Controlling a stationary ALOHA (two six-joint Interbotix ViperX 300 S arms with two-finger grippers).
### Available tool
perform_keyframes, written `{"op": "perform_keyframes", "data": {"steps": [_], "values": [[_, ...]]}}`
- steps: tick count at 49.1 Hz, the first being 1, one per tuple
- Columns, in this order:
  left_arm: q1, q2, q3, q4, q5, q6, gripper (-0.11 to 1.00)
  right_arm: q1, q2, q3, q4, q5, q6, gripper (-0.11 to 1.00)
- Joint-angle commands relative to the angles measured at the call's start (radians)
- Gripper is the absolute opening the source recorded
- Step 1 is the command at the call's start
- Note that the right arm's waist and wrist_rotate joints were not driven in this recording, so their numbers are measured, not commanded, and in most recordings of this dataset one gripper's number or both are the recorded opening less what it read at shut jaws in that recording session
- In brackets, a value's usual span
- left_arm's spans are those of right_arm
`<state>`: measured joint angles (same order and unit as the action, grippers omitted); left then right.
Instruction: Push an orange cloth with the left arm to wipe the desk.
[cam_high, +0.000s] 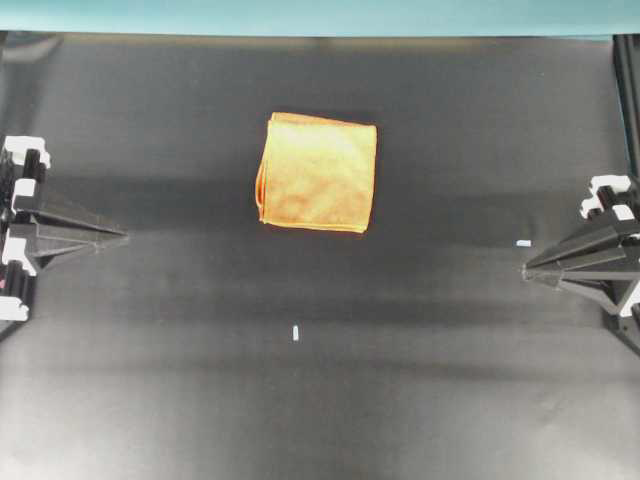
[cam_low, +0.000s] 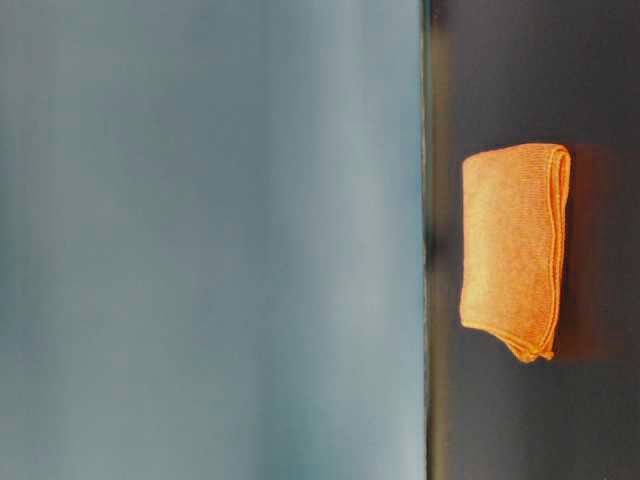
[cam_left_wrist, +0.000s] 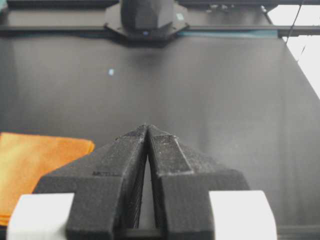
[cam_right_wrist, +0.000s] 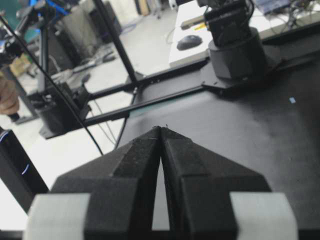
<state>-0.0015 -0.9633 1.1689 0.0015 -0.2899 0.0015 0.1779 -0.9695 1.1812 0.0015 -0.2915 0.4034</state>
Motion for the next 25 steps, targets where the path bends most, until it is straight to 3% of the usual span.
{"op": "perform_keyframes", "data": {"steps": [1,5,15,25], "values": [[0.009,0.029,-0.021,0.038,0.061,-0.055,0.06,0.000,0.015,-0.015,0.000,-0.002,0.000,0.03],[0.020,0.049,-0.014,0.038,0.084,-0.084,0.00,0.000,0.014,-0.009,0.000,0.051,0.000,0.00],[0.029,0.057,0.008,0.040,0.040,-0.098,0.00,-0.002,-0.011,-0.009,0.002,0.107,0.000,0.00],[0.124,0.232,-0.129,0.041,0.213,-0.077,0.00,0.000,-0.009,-0.008,0.002,0.158,0.000,0.00]]}}
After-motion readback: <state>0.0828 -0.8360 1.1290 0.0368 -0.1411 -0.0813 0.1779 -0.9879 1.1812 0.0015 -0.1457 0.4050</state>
